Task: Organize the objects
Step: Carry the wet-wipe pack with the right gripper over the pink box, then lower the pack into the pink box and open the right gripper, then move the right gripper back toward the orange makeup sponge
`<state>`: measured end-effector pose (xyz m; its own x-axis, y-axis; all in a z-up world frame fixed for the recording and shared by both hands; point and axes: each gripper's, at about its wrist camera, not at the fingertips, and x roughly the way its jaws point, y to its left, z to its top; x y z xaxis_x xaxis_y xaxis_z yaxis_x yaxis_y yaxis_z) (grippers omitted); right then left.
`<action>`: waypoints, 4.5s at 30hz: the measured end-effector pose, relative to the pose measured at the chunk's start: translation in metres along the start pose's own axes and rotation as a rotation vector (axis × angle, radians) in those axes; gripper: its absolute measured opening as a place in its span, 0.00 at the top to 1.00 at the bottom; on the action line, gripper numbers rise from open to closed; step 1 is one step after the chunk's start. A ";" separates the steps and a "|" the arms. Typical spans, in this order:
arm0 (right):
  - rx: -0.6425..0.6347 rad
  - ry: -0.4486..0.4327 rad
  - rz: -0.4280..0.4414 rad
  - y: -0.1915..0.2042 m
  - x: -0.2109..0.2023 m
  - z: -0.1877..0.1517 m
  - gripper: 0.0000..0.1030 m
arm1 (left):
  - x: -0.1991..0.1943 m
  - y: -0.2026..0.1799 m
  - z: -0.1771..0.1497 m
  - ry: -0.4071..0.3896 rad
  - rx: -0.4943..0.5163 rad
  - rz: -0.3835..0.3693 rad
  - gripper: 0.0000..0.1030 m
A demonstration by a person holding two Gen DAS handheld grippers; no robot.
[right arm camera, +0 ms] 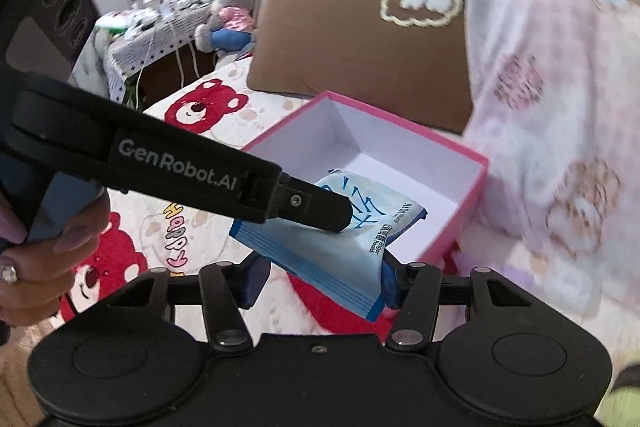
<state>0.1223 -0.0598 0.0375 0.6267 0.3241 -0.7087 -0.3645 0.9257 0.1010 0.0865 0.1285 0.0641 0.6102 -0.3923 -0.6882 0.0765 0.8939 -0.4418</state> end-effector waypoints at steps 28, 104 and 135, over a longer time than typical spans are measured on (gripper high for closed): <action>-0.110 0.043 0.050 -0.029 0.160 0.055 0.43 | 0.087 0.111 0.050 -0.051 -0.062 0.127 0.76; 0.016 0.005 -0.002 -0.040 -0.014 0.033 0.29 | -0.021 0.013 0.037 0.055 0.050 0.279 0.47; 0.090 0.119 -0.106 -0.054 -0.088 -0.108 0.28 | 0.028 -0.087 -0.062 0.236 0.221 -0.029 0.42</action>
<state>0.0123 -0.1593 0.0191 0.5699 0.2038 -0.7960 -0.2346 0.9688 0.0800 0.0478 0.0267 0.0475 0.4076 -0.4350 -0.8029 0.2767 0.8967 -0.3454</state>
